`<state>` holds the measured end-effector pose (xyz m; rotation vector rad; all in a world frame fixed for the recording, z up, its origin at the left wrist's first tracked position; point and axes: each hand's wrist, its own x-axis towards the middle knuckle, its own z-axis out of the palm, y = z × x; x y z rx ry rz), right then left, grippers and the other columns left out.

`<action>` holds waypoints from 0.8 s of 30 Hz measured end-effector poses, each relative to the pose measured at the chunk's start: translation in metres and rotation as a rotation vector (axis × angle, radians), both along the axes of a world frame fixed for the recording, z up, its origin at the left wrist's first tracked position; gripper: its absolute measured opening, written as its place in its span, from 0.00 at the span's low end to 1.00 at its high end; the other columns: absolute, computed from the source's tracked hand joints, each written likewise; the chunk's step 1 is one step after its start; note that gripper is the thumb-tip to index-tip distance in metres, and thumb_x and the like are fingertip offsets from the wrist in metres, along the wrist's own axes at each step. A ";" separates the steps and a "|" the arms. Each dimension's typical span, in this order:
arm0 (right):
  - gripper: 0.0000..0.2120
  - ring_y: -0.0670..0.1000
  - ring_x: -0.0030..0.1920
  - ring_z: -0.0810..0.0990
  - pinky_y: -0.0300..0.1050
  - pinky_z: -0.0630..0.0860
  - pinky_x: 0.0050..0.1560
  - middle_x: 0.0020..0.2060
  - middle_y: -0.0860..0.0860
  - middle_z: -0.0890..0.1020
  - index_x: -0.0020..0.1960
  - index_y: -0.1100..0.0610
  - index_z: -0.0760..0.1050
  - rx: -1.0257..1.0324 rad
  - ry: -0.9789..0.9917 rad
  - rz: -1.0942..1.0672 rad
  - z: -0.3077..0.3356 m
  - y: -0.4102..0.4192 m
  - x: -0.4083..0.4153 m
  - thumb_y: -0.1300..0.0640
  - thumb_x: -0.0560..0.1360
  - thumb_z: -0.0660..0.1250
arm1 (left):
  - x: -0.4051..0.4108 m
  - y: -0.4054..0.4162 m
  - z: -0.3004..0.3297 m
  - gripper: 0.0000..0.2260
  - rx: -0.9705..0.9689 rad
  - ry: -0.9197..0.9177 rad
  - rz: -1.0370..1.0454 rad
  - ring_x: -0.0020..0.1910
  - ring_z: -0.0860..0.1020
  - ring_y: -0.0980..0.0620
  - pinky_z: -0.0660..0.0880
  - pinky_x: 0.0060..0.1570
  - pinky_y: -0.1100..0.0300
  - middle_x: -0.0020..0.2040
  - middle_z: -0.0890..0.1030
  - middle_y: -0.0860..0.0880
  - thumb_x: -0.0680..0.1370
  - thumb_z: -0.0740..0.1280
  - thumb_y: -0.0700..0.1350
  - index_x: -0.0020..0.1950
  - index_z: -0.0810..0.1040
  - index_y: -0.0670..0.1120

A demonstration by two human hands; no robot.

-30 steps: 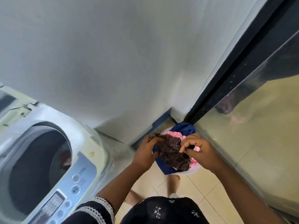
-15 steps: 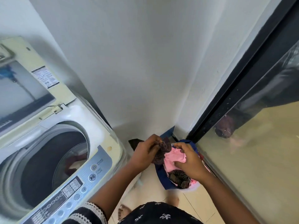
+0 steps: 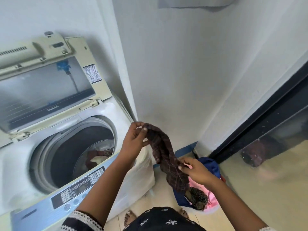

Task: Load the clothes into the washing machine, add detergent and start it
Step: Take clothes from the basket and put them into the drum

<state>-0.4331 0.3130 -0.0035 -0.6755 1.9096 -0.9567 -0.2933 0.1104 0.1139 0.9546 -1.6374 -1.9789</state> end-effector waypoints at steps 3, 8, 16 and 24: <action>0.05 0.49 0.47 0.80 0.48 0.74 0.55 0.42 0.48 0.82 0.47 0.52 0.78 -0.026 -0.123 0.003 0.023 -0.005 0.004 0.55 0.80 0.65 | 0.019 -0.001 -0.018 0.19 -0.017 -0.186 -0.083 0.57 0.76 0.53 0.79 0.50 0.61 0.64 0.74 0.49 0.79 0.67 0.40 0.66 0.64 0.51; 0.09 0.52 0.46 0.75 0.48 0.68 0.51 0.42 0.55 0.75 0.48 0.62 0.71 -0.252 -0.211 -0.021 0.087 -0.019 0.010 0.56 0.80 0.65 | 0.035 0.020 -0.037 0.51 -0.191 -0.318 -0.342 0.68 0.61 0.57 0.61 0.69 0.60 0.68 0.59 0.59 0.66 0.81 0.48 0.76 0.49 0.60; 0.20 0.55 0.54 0.81 0.50 0.77 0.57 0.52 0.58 0.83 0.53 0.57 0.79 -0.506 -0.499 -0.198 0.137 -0.026 0.007 0.48 0.67 0.78 | 0.021 0.042 -0.036 0.18 -0.127 -0.146 -0.318 0.51 0.80 0.64 0.77 0.49 0.68 0.53 0.82 0.57 0.73 0.75 0.41 0.59 0.76 0.55; 0.16 0.55 0.60 0.81 0.60 0.74 0.65 0.58 0.53 0.83 0.59 0.51 0.80 -0.105 -0.316 -0.103 0.110 -0.007 -0.004 0.48 0.73 0.74 | 0.020 0.025 -0.022 0.11 -0.015 0.030 -0.018 0.36 0.78 0.49 0.74 0.31 0.62 0.42 0.80 0.43 0.78 0.62 0.28 0.56 0.75 0.41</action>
